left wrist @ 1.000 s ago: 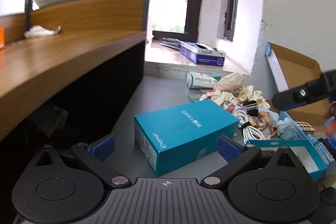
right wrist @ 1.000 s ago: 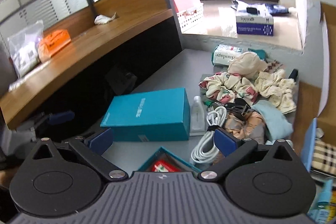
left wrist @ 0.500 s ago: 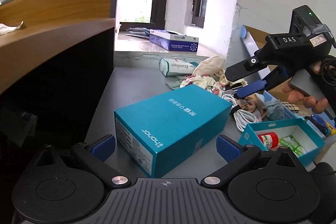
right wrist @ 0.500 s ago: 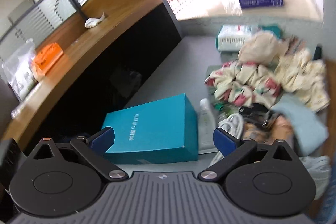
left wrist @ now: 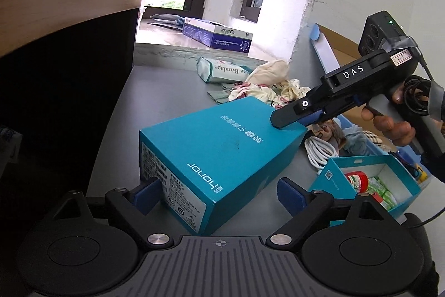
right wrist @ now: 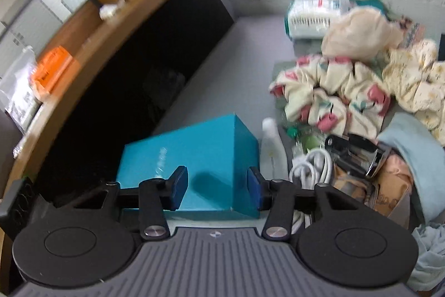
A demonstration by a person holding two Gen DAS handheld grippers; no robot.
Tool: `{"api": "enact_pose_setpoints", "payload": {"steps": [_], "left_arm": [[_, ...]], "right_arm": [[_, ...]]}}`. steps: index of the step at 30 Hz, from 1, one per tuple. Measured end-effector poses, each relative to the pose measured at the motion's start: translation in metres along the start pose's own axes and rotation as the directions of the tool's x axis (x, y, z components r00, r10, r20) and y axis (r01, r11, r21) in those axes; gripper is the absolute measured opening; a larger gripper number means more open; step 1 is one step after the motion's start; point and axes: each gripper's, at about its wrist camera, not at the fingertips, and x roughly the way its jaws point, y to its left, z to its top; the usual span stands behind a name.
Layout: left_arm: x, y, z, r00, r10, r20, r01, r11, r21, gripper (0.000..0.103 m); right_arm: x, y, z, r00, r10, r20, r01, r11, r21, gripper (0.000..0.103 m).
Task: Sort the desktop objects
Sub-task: 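Grasp the closed teal Honor box with the right gripper, then lift the Honor box and carry it over the open teal box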
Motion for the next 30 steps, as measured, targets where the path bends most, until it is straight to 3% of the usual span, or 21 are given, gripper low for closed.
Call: {"api": "enact_pose_setpoints", "payload": {"steps": [9,28,30], "left_arm": [[-0.001,0.006,0.004,0.999,-0.007,0.037,0.009,0.998,-0.057,0.091],[0.000,-0.017,0.023,0.994,-0.049,0.093,0.052,0.998,-0.036,0.091],[0.000,-0.021,0.025,0.994,-0.051,0.097,0.054,0.998,-0.031,0.083]], "right_arm": [[0.001,0.005,-0.002,1.000,-0.002,-0.004,0.002,0.999,-0.047,0.055],[-0.058,0.019,-0.010,0.994,-0.022,0.106,0.029,0.998,-0.057,0.055],[-0.067,0.019,-0.012,0.992,-0.030,0.120,0.036,0.998,-0.053,0.055]]}}
